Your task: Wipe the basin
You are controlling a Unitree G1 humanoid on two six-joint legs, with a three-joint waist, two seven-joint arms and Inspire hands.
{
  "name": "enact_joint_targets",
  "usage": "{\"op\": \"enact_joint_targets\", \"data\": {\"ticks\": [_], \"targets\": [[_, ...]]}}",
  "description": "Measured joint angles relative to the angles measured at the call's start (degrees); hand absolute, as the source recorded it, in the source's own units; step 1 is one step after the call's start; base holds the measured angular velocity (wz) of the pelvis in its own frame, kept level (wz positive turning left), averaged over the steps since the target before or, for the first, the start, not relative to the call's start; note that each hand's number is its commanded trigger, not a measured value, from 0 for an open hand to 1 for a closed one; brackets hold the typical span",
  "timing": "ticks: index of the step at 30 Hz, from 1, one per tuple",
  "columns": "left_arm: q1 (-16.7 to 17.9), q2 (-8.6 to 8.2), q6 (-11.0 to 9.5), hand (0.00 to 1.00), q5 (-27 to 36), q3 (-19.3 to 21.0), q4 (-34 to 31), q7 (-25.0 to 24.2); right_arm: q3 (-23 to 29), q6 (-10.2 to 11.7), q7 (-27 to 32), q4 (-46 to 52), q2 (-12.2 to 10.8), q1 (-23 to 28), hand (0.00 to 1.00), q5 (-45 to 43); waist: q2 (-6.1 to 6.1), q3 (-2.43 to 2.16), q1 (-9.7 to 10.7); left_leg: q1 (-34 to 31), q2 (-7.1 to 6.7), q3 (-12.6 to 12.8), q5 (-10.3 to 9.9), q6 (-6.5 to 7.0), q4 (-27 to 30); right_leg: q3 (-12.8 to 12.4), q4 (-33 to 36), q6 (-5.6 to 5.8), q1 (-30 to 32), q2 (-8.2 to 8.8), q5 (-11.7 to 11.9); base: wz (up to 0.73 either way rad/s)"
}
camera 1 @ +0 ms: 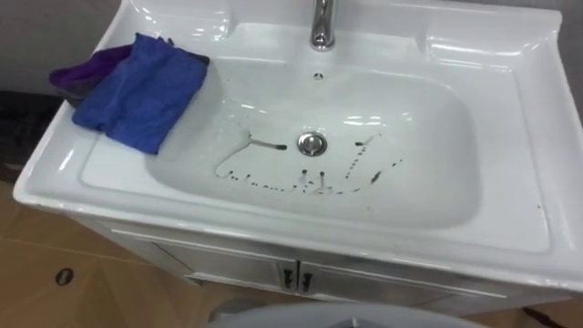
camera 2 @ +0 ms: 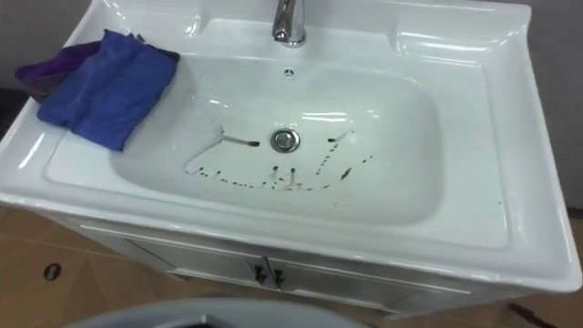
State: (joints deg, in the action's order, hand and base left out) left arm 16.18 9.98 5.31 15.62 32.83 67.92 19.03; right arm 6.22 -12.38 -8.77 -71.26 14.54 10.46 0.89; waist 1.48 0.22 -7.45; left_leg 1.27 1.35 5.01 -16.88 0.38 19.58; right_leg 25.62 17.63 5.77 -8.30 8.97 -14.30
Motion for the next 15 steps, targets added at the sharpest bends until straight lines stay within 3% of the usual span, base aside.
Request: {"op": "enact_joint_targets", "data": {"ticks": [3, 6, 10, 11, 15], "targets": [[0.4, 1.43, -2.3, 0.00, 0.5, 5.5, -5.2, 5.6, 5.1, 3.0, 0.0, 0.2, 1.4, -1.5, 0.00, 2.8, -0.17, 0.18, -0.7, -0.1, -0.17, -0.6, 0.8, -0.42, -0.7, 0.8, 0.0, -0.51, 0.3, 0.09, -0.7, 0.08], [0.5, 4.03, -6.4, 0.00, 0.6, 8.3, -11.6, 12.5, 7.6, 5.2, -0.1, 1.1, 2.1, -2.1, 0.00, 3.4, 0.08, -0.08, -2.4, -0.7, -0.16, -0.8, 1.6, -1.19, -1.2, 1.3, -1.1, -1.33, 0.4, -0.26, -1.6, 0.00], [1.8, 5.25, -9.9, 0.00, 1.2, 10.8, -17.4, 18.7, 7.6, 7.1, 0.1, 2.5, 2.2, -0.3, 0.00, 3.5, 0.68, -0.37, -2.8, -0.9, -0.06, -1.0, 2.4, -1.58, -1.9, 1.4, -0.9, -1.74, 1.2, -0.39, -1.9, 0.00], [1.8, 5.39, -10.7, 0.00, 2.0, 12.1, -19.1, 20.5, 7.7, 7.7, 0.1, 2.5, 2.2, -0.1, 0.00, 3.5, 1.20, -0.69, -2.8, -1.1, -0.06, -1.1, 2.5, -1.63, -1.9, 1.4, -0.8, -1.87, 1.4, -0.39, -1.9, 0.00], [1.1, 5.56, -13.4, 0.00, 3.6, 13.0, -25.6, 26.2, 8.4, 7.9, 0.5, 2.5, 2.2, -0.1, 0.00, 3.4, 1.59, -1.03, -3.2, -1.6, -0.08, -1.3, 2.6, -1.71, -1.7, 1.2, 0.2, -2.17, 2.5, -0.08, -2.4, -0.01]]}}
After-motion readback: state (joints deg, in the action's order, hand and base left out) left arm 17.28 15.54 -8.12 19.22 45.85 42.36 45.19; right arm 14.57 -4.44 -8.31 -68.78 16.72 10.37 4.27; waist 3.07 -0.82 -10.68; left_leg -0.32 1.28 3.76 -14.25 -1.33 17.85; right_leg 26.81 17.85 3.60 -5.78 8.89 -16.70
